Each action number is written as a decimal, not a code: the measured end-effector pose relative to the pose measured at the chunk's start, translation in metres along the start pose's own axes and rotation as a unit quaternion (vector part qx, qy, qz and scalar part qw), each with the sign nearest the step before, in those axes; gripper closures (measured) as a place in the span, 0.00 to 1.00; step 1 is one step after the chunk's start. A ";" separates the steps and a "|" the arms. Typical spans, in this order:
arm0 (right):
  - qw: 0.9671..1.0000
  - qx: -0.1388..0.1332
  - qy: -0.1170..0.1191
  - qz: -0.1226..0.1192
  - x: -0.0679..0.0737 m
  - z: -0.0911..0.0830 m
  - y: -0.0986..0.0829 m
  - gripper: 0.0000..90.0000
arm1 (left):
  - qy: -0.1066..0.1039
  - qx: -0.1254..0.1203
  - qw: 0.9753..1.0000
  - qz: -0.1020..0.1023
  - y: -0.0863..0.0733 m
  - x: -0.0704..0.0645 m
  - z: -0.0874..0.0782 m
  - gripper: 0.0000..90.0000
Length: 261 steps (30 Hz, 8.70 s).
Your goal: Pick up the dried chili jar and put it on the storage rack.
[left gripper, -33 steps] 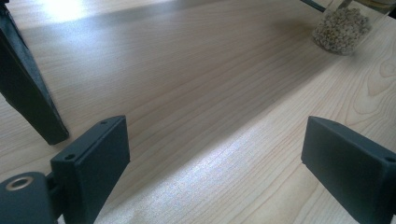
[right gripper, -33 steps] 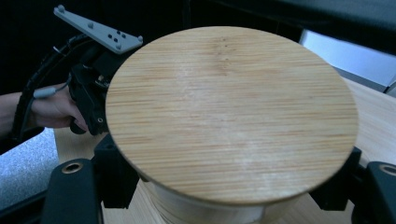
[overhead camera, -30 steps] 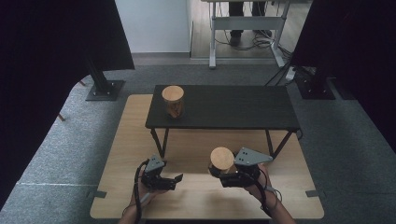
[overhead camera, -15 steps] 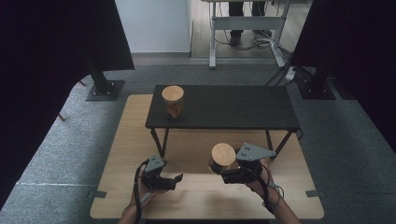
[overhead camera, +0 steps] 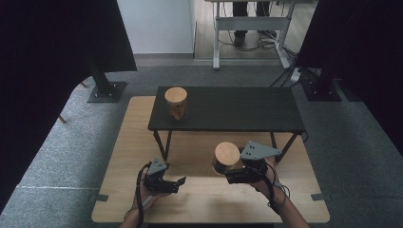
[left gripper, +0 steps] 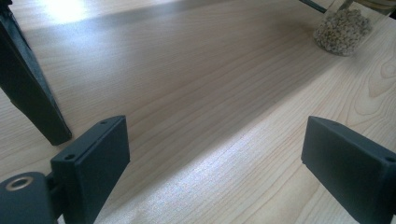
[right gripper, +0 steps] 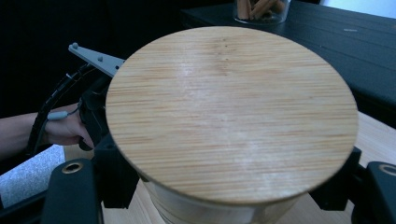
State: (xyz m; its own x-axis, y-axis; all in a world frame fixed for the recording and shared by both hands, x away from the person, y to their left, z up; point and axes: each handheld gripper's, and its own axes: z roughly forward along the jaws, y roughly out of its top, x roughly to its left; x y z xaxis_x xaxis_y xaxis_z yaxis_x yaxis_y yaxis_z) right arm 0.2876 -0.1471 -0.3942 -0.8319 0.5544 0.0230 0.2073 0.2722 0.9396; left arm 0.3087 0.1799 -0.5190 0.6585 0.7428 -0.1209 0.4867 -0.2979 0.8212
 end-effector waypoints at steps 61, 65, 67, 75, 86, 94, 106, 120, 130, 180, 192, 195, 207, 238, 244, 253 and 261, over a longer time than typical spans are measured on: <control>1.000 -0.012 -0.011 -0.023 -0.026 -0.003 0.061 0.28 | 0.000 -0.002 1.000 -0.002 0.001 0.003 -0.003 0.08; 1.000 -0.013 -0.016 -0.022 -0.031 -0.001 0.065 0.28 | 0.000 -0.003 1.000 -0.003 0.001 0.003 -0.003 0.08; 1.000 -0.015 -0.017 -0.020 -0.033 -0.001 0.066 0.28 | -0.001 -0.003 1.000 -0.003 0.001 0.003 -0.003 0.08; 0.999 -0.017 -0.020 -0.021 -0.043 0.001 0.074 0.28 | -0.002 -0.003 1.000 -0.002 0.001 0.003 -0.003 0.08; 0.999 -0.012 -0.023 -0.022 -0.052 0.008 0.079 0.28 | -0.003 -0.002 1.000 -0.002 0.001 0.003 -0.003 0.08; 0.999 -0.013 -0.030 -0.018 -0.060 0.011 0.081 0.28 | -0.003 0.000 1.000 -0.001 0.001 0.003 -0.003 0.08; 0.999 -0.020 -0.048 -0.004 -0.076 0.014 0.087 0.28 | -0.004 0.001 1.000 -0.001 0.001 0.003 -0.003 0.08; 0.997 -0.016 -0.068 0.008 -0.095 0.031 0.091 0.28 | -0.003 0.004 1.000 0.000 0.000 0.005 -0.003 0.08; 0.996 -0.016 -0.083 0.016 -0.103 0.044 0.090 0.28 | -0.004 0.006 1.000 -0.001 -0.001 0.005 -0.002 0.08; 0.989 0.019 -0.146 0.027 -0.107 0.065 0.082 0.26 | -0.004 0.008 1.000 0.001 -0.001 0.004 -0.001 0.08; 0.989 0.015 -0.143 0.032 -0.101 0.060 0.084 0.16 | -0.006 0.007 1.000 -0.001 -0.001 0.006 -0.001 0.08; 0.989 0.016 -0.146 0.032 -0.099 0.054 0.083 0.16 | -0.006 0.006 1.000 0.000 0.000 0.007 -0.001 0.08; 0.990 -0.004 -0.139 0.019 -0.082 0.025 0.078 0.13 | -0.012 0.006 1.000 0.004 0.000 0.002 0.001 0.08; 0.991 -0.071 -0.112 -0.007 -0.019 -0.031 0.005 0.13 | -0.014 0.007 1.000 0.005 0.000 -0.001 0.002 0.08; 0.991 -0.078 -0.105 -0.008 -0.007 -0.030 -0.016 0.13 | -0.014 0.009 1.000 0.005 0.000 0.000 0.002 0.08; 0.994 -0.069 -0.090 0.005 0.005 -0.024 -0.052 0.13 | -0.014 0.010 1.000 0.003 -0.001 0.000 0.002 0.08; 0.995 -0.051 -0.078 0.031 0.007 -0.012 -0.083 0.13 | -0.013 0.011 1.000 0.004 -0.001 -0.001 0.003 0.08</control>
State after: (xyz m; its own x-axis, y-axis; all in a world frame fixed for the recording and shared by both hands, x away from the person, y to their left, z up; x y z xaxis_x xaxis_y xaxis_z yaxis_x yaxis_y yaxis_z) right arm 0.2582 -0.1755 -0.4679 -0.7273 0.6854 0.0351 0.1954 0.1578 0.9679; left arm 0.3094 0.1777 -0.5212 0.6776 0.7240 -0.1294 0.4936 -0.3172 0.8098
